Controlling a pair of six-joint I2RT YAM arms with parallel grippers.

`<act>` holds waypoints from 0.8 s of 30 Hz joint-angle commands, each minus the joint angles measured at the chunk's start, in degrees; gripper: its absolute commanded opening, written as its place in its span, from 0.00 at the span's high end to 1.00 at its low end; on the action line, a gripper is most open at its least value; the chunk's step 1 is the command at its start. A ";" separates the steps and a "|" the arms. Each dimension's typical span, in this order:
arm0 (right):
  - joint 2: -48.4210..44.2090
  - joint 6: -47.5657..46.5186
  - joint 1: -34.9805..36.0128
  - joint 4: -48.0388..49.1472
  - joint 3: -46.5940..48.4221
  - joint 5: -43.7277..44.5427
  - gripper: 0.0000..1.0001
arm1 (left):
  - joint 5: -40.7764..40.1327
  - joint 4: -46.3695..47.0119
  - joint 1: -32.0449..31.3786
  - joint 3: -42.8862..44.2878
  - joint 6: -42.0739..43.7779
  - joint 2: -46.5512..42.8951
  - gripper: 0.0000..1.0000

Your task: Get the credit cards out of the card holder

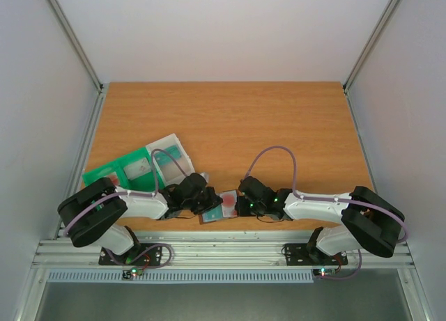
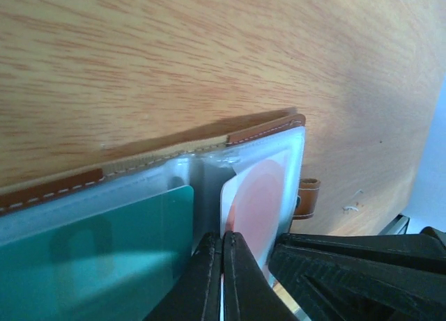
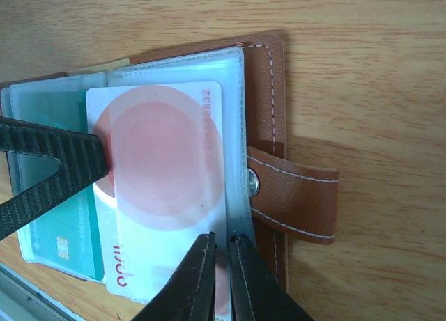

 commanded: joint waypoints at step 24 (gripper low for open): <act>-2.78 -1.09 0.22 -7.78 0.32 1.83 0.90 | -9.63 -22.59 -0.33 -4.22 4.27 -29.11 0.99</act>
